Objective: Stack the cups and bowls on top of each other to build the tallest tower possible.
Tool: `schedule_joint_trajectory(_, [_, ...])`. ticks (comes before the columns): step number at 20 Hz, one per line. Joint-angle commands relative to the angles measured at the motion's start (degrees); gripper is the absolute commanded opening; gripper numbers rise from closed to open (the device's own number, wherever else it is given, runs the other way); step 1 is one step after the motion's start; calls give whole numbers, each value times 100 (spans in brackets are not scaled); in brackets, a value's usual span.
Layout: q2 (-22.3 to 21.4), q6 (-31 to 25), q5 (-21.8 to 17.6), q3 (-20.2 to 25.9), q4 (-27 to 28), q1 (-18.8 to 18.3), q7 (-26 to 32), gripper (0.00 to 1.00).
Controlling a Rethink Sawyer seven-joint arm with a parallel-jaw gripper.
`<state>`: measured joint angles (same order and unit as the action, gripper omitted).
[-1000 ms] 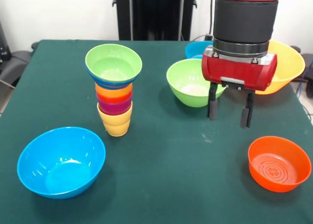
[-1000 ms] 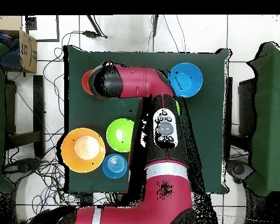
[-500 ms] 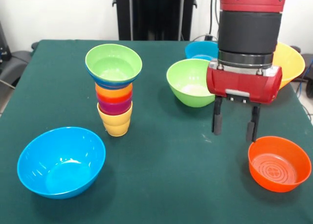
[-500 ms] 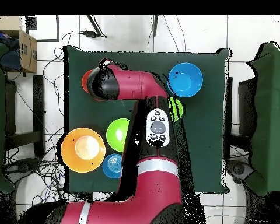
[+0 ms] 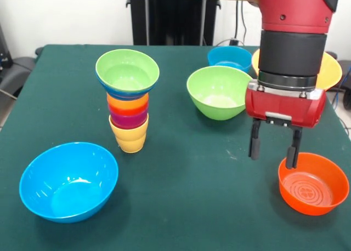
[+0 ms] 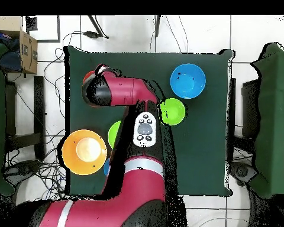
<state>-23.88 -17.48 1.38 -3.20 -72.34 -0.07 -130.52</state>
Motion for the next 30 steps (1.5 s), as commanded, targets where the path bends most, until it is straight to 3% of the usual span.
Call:
schedule_joint_trajectory(1, [313, 66, 241, -28, -115, 247, -1040, 100])
schedule_joint_trajectory(8, [682, 203, 306, -284, -170, 508, -973, 100])
schedule_joint_trajectory(18, [1134, 595, 393, -273, 4, 632, -900, 100])
schedule_joint_trajectory(26, [1025, 711, 534, -48, -9, 609, -822, 100])
schedule_joint_trajectory(30, [856, 709, 576, -188, -4, 687, -802, 100])
